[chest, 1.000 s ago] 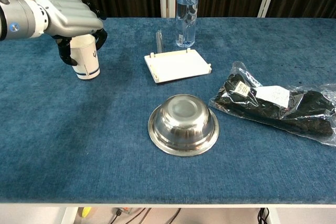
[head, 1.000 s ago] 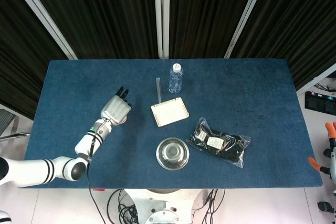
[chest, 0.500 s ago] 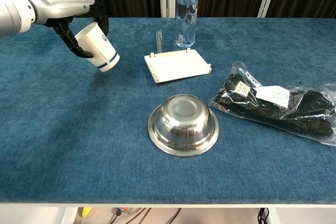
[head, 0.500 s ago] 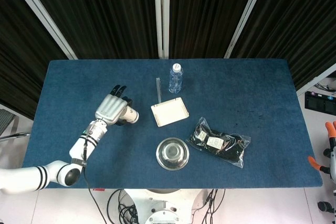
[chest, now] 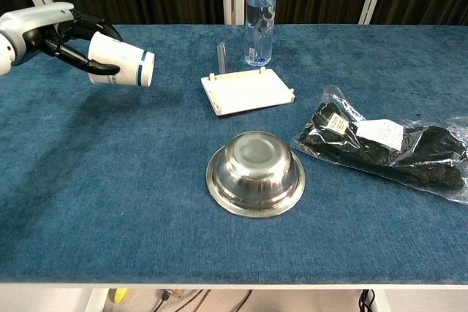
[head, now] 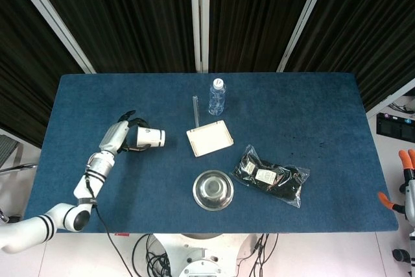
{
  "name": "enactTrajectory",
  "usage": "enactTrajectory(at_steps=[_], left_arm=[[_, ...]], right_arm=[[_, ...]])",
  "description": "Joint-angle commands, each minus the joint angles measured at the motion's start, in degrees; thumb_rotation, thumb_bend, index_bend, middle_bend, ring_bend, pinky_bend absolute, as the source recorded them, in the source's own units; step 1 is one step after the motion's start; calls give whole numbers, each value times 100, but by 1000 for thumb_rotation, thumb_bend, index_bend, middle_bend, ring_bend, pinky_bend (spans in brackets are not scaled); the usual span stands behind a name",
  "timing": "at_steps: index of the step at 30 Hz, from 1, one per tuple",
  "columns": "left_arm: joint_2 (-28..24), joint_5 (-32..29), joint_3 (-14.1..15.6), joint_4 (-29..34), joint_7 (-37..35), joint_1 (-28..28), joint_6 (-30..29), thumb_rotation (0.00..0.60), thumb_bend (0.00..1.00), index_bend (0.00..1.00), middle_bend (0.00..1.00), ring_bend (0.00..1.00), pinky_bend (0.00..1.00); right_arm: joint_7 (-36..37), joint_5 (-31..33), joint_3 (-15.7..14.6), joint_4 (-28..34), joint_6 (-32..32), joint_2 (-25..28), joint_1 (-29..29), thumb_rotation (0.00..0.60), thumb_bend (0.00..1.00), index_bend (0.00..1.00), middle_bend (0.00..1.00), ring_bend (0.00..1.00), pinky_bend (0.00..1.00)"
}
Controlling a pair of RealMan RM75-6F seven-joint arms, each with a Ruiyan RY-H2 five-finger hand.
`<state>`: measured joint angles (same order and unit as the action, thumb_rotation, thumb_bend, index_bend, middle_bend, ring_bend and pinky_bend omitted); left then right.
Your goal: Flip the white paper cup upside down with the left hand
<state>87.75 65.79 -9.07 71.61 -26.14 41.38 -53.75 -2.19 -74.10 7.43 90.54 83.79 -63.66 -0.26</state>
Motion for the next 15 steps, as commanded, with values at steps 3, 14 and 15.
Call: enactTrajectory(at_steps=[3,14,15], left_arm=[[523,574,-12,-821,-922,-247,67,600,240,398,390,25,0],[782,881,44,-1338,-1140,-292,132,600,241,383,349,3,0],[776,907,55,-1339,-1152,-291,151,600,241,376,330,0,0]], right_arm=[[35,1,-1,-29,-7,-2,4,600,102,0,0,0,0],[244,-41,-17,-100,-84,20,-4,600,98,0,0,0,0],[252,-43,-18,-107,-92,18,-7,600,99,0,0,0,0]])
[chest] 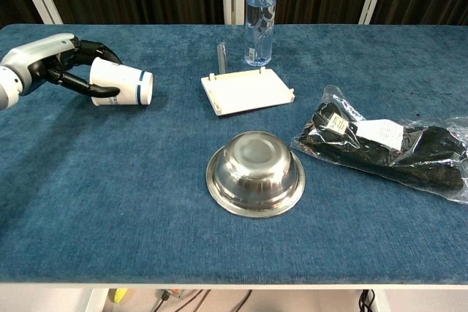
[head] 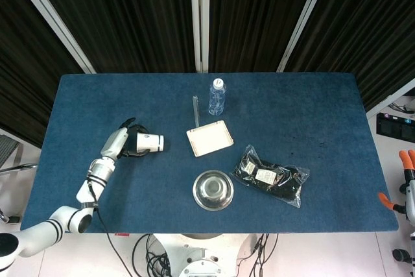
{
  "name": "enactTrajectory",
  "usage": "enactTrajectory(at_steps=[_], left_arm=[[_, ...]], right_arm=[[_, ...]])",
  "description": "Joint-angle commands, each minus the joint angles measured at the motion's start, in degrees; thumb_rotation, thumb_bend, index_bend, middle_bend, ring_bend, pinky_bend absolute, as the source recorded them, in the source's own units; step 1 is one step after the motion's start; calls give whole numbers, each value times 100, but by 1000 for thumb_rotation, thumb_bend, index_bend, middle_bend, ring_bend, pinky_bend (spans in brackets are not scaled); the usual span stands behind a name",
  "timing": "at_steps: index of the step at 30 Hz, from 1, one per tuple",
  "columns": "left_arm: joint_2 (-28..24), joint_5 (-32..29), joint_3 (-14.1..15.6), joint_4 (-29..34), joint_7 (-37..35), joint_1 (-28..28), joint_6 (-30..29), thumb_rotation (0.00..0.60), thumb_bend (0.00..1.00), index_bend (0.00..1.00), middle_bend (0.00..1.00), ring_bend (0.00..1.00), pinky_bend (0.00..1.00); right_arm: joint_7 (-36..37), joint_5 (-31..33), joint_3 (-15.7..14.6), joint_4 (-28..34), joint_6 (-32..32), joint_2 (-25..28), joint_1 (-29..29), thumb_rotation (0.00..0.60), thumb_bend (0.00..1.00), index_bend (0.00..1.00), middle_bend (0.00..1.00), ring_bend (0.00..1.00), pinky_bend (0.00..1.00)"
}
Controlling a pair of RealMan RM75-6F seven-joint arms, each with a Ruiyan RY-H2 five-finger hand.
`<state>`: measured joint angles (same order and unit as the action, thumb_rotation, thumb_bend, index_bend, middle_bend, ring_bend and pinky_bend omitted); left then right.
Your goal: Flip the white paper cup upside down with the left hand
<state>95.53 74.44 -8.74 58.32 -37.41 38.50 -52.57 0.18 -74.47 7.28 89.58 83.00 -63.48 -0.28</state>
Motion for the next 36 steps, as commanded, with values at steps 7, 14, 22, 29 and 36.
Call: enactTrajectory(at_steps=[7,14,22,29,36], left_arm=[[-45,214,89,-16,-85,-7,108,600,240,258,205,0,0],[-128,473,76,95,-95,-28,-182,600,239,219,179,0,0],[-687,794,55,989,1230,180,-387,600,236,179,142,0,0],[-1439,-550,-183,3022,5153,538,59,600,122,154,95,0,0],[-1085,-3241,-159,4018,9310,1325,-868,600,122,145,96,0,0]], right_arm=[[126,-51,-43,-13,-96,15,-19,600,102,0,0,0,0],[189,-40,-33,-24,-73,35,1,600,101,0,0,0,0],[261,-41,-36,-50,-72,51,17,600,102,0,0,0,0],[410,-28,-47,-30,-187,91,-2,600,102,0,0,0,0],[491,-71,-51,1,-147,145,21,600,100,0,0,0,0]])
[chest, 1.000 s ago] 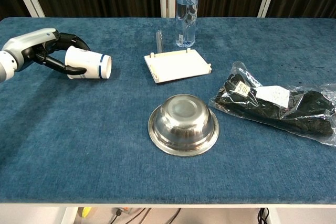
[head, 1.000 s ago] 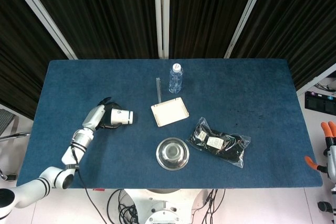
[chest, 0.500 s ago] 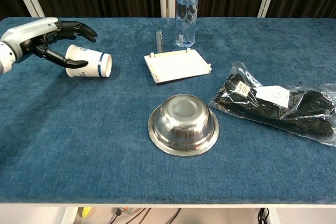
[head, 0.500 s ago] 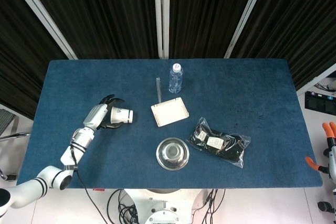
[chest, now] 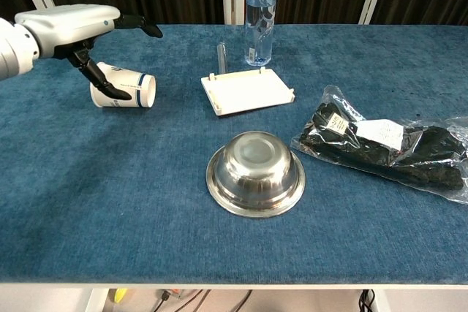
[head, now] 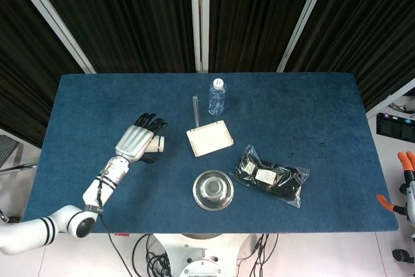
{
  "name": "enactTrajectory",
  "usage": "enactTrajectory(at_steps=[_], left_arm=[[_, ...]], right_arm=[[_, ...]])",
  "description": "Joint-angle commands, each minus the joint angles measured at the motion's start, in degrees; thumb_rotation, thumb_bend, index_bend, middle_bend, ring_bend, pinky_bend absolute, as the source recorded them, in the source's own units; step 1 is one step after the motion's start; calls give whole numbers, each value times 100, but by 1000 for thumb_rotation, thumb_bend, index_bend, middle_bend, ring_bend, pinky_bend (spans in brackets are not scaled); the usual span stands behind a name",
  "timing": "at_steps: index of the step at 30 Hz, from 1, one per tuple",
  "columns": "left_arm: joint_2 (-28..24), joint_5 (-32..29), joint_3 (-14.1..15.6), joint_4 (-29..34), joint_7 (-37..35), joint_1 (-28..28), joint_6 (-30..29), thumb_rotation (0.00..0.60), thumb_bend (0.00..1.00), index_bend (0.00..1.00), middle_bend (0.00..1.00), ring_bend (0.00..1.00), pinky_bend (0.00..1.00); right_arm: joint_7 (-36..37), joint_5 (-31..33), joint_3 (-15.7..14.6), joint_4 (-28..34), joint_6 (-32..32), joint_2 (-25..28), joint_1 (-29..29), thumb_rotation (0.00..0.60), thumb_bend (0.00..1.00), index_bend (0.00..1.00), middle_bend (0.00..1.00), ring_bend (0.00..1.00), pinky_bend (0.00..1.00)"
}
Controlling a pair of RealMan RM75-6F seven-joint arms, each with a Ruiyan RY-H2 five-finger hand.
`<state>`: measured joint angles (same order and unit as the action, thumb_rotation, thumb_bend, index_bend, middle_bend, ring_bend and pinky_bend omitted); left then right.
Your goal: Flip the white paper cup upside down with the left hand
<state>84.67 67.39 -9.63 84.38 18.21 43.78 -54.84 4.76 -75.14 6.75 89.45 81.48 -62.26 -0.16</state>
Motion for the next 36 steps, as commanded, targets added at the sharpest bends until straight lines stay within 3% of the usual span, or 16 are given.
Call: enactTrajectory(at_steps=[1,5,14,23,36], left_arm=[[99,-2857,-72,1448,4133,920,-811,600,122,146,96,0,0],[507,-3886,-165,1401,5084,1331,-1359,600,122,146,112,0,0],[708,-4815,-292,1113,5169,1566,-1366,600,122,152,155,0,4],[801,-4912,-321,884,4845,1661,-1232,600,122,183,190,0,7],[967,-4976,-264,328,4523,1736,-1023,600,175,319,327,0,44]], right_arm=[[66,-1,3,27,2,43,14,600,99,0,0,0,0],[183,-16,7,57,46,117,54,600,99,0,0,0,0],[178,6,15,48,32,139,52,600,117,0,0,0,0],[108,46,17,73,2,119,38,600,117,0,0,0,0],[124,72,13,51,-45,124,29,600,119,0,0,0,0]])
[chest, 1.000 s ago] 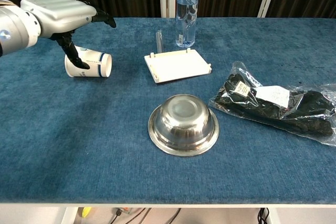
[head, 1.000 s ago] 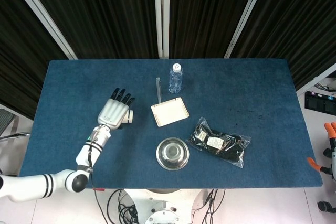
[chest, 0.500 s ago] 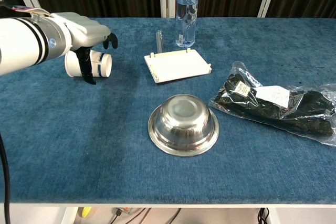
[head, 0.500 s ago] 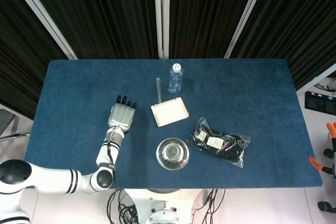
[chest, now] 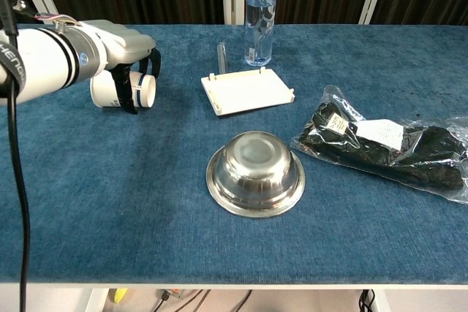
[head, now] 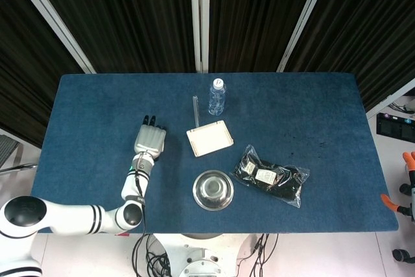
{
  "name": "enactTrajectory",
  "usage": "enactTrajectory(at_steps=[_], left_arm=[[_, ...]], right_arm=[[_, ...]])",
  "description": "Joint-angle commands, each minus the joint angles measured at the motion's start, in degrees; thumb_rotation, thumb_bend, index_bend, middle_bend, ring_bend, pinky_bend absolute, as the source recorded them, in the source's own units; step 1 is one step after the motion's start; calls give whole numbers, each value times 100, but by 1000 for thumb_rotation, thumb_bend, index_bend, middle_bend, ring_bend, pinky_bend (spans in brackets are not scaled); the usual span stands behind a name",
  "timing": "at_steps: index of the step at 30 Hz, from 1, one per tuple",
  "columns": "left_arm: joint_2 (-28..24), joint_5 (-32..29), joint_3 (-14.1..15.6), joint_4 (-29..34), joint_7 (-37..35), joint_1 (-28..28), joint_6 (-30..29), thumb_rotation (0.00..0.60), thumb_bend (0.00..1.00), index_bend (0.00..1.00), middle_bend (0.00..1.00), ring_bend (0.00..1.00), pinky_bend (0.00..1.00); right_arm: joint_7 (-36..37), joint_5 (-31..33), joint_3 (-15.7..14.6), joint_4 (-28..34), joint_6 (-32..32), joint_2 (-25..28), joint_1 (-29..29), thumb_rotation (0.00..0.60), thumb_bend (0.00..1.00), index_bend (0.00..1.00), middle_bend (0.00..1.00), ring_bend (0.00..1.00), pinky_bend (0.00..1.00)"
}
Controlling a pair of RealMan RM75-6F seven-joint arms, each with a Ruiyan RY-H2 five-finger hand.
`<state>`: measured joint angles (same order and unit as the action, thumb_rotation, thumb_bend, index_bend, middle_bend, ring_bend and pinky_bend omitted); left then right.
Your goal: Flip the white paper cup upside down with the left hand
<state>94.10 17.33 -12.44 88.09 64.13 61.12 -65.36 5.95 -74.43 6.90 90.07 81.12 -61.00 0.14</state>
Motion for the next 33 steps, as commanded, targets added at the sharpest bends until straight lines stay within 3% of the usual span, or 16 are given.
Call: enactTrajectory(at_steps=[1,9,13,19,22,27,33], left_arm=[[30,55,21,-44,-101,-1,26,600,189,328,336,3,44],[97,370,35,-84,-406,-21,23,600,251,397,404,45,46],[3,883,-57,63,-975,-178,-24,600,258,406,412,60,47],[-16,2491,-471,151,-3622,-1025,-413,600,258,413,420,76,136],[-42,3007,-573,85,-5075,-1466,-298,600,256,417,423,78,130],[-123,4029,-371,-381,-7322,-2108,60,600,256,419,423,78,187],[292,5155,-130,-1604,-9461,-2645,-366,600,249,411,417,78,185]], right_arm=[[9,9,-2,-19,-18,-3,-4,600,119,0,0,0,0],[53,33,-6,-63,-83,-11,-19,600,119,0,0,0,0],[91,50,1,-89,-98,-2,-19,600,119,0,0,0,0],[110,74,4,-121,-164,-15,-46,600,115,0,0,0,0],[95,59,2,-98,-171,-14,-59,600,119,0,0,0,0],[23,16,-18,-38,-181,-19,-81,600,119,0,0,0,0],[-66,16,-38,12,-223,-22,-109,600,118,0,0,0,0]])
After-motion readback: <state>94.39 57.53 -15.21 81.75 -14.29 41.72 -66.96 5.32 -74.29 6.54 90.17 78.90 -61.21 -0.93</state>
